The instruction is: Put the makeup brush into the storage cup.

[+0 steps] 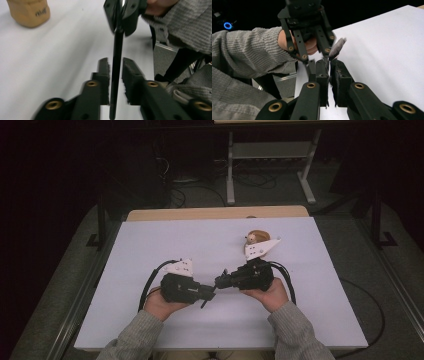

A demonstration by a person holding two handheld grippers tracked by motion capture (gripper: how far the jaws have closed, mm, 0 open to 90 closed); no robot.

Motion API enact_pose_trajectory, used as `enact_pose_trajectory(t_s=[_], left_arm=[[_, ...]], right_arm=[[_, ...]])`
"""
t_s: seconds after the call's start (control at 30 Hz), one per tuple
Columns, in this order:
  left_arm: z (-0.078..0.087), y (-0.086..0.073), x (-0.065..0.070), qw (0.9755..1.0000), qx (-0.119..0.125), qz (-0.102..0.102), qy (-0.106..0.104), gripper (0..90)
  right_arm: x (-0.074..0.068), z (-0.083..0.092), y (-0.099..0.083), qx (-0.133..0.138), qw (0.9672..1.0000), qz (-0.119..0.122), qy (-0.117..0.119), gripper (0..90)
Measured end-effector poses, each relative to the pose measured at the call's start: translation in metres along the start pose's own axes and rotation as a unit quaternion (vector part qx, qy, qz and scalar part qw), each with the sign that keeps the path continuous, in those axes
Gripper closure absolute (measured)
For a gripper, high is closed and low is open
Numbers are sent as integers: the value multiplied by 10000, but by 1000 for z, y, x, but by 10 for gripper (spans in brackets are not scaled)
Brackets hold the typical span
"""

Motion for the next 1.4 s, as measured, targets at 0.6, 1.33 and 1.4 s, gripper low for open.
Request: enact_pose_trajectory(t_s=[0.6, 1.33, 1.4], left_arm=[[-2, 1, -3, 9999, 56, 57, 134, 838], [26, -11, -4, 9954, 142, 274, 906, 530], [28, -12, -4, 9947, 156, 275, 978, 515]], right_arm=[[0, -1, 1, 330, 9992, -102, -221, 823], [20, 34, 2, -310, 9938, -256, -1036, 829], [22, 38, 4, -324, 9932, -261, -1084, 830]])
Point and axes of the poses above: each handheld gripper's, and its own axes: z roughly backward along the jaws, y roughly out of its top, x roughly to its right, the point moved 3 cm from there along -z, roughly forward along the jaws, and after that the axes turned 3 degrees about -y, right-handed, at the moved point
